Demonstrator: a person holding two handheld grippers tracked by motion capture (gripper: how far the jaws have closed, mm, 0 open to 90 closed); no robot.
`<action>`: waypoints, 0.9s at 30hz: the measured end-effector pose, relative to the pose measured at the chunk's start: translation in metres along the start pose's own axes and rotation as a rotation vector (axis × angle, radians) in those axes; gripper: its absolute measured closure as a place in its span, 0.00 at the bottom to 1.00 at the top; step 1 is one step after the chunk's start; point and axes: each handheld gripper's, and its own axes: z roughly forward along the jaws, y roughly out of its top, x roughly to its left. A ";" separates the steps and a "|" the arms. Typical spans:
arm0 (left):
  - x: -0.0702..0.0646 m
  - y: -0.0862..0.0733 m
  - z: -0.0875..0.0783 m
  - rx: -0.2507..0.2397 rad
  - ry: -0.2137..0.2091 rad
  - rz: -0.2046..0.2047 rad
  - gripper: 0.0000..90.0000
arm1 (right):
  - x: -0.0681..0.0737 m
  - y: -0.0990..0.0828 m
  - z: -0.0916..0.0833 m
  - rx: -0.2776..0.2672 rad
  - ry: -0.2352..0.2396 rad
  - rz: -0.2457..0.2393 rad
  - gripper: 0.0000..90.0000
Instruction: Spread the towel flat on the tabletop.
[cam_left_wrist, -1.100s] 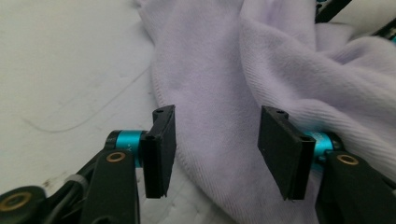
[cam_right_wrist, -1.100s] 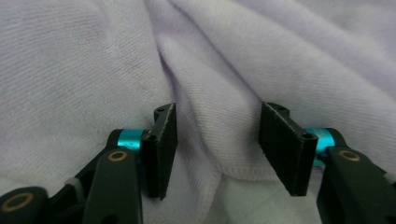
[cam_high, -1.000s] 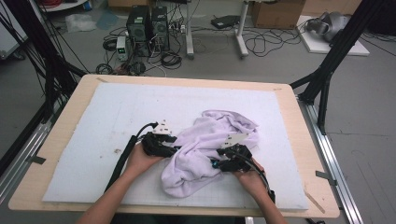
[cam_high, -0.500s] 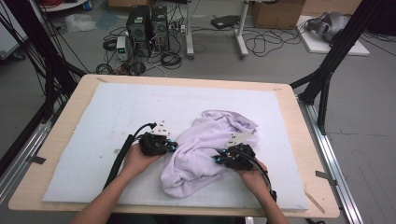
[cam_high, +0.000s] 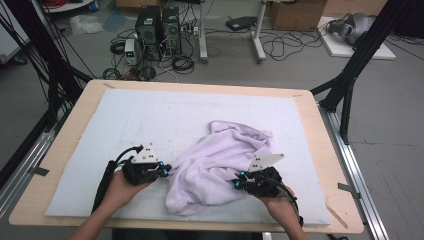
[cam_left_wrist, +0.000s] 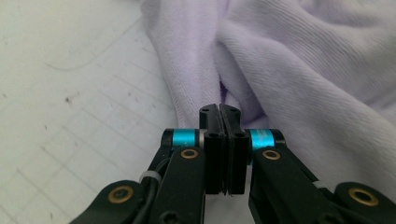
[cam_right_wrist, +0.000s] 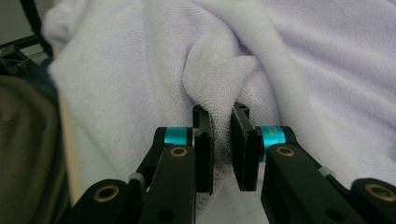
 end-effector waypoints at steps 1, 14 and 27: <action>-0.003 -0.004 -0.004 -0.003 -0.002 -0.001 0.98 | 0.004 -0.001 -0.002 0.003 0.009 -0.003 0.90; -0.009 -0.009 -0.021 -0.047 -0.029 -0.009 0.67 | 0.011 -0.004 -0.032 -0.048 0.058 0.015 0.67; 0.028 0.029 0.048 -0.021 0.024 -0.085 0.53 | -0.031 0.004 0.016 0.053 -0.026 0.034 0.53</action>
